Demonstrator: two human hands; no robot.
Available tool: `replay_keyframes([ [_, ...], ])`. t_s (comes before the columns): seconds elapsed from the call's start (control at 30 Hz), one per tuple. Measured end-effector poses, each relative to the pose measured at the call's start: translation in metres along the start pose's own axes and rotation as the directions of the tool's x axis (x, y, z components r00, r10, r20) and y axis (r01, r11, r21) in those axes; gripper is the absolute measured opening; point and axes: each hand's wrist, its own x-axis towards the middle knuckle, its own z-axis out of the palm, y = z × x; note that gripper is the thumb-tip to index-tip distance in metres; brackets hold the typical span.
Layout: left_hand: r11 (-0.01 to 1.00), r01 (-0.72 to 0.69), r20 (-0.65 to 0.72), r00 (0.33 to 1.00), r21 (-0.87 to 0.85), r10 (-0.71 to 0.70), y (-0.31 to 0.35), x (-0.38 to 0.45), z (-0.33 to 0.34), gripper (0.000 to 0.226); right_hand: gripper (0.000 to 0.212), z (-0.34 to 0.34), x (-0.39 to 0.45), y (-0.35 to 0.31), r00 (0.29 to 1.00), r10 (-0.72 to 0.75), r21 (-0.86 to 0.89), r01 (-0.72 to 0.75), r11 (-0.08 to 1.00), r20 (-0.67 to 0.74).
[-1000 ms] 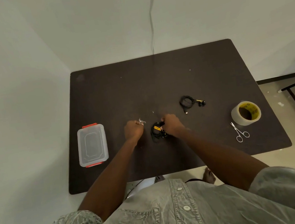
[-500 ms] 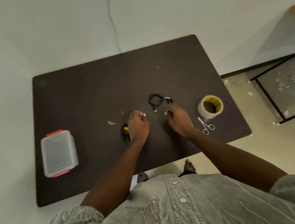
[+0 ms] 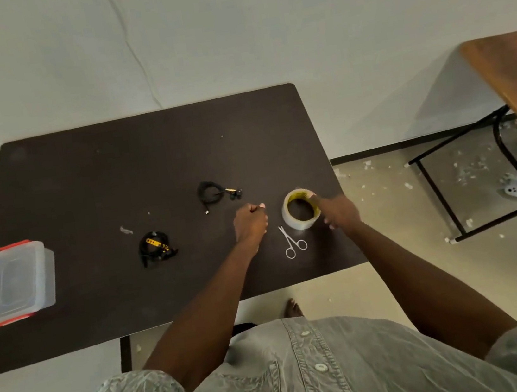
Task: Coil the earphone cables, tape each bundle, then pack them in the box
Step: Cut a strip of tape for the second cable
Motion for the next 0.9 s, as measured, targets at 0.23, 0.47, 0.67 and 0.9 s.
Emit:
replay_keyframes([
  [0.23, 0.993, 0.046, 0.045, 0.998, -0.106, -0.041, 0.010, -0.003, 0.004, 0.022, 0.027, 0.025, 0.014, 0.003, 0.970, 0.104, 0.021, -0.112, 0.994, 0.221],
  [0.47, 0.953, 0.120, 0.074, 0.992, -0.277, -0.104, 0.022, 0.003, -0.007, 0.024, 0.025, 0.034, 0.006, -0.007, 0.973, -0.228, -0.031, 0.227, 0.973, -0.043],
  [0.67, 0.914, 0.157, 0.171, 0.980, -0.373, -0.099, 0.027, 0.001, -0.018, 0.037, 0.038, 0.037, -0.008, -0.014, 0.879, -0.467, 0.008, 0.470, 0.883, -0.102],
  [0.9, 0.921, 0.116, 0.121, 0.990, -0.373, -0.076, 0.022, -0.001, -0.022, 0.039, 0.048, 0.035, -0.014, -0.012, 0.820, -0.568, -0.071, 0.564, 0.823, -0.066],
])
